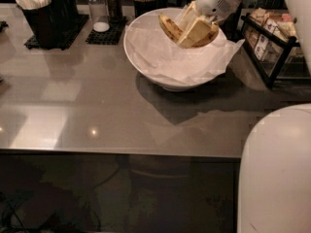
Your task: Pick banana from white bowl
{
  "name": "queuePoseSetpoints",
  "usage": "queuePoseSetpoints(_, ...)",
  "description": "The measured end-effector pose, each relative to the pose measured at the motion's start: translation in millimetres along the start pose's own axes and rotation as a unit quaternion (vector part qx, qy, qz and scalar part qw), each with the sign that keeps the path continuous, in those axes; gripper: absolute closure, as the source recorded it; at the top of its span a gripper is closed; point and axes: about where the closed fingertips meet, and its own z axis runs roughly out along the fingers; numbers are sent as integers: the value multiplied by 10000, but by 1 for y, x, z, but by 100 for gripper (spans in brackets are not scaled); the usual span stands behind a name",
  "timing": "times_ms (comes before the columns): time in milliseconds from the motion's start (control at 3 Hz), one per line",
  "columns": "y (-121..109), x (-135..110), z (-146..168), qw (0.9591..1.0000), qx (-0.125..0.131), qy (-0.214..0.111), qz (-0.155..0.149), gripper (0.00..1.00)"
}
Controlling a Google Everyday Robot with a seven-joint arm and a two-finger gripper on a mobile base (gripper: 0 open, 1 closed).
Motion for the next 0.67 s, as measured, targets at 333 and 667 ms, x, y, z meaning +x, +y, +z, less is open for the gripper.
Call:
queuePoseSetpoints(333, 17, 7, -18, 9990, 116, -387, 179, 100)
queuePoseSetpoints(667, 16, 6, -16, 9990, 124, -397, 171, 100)
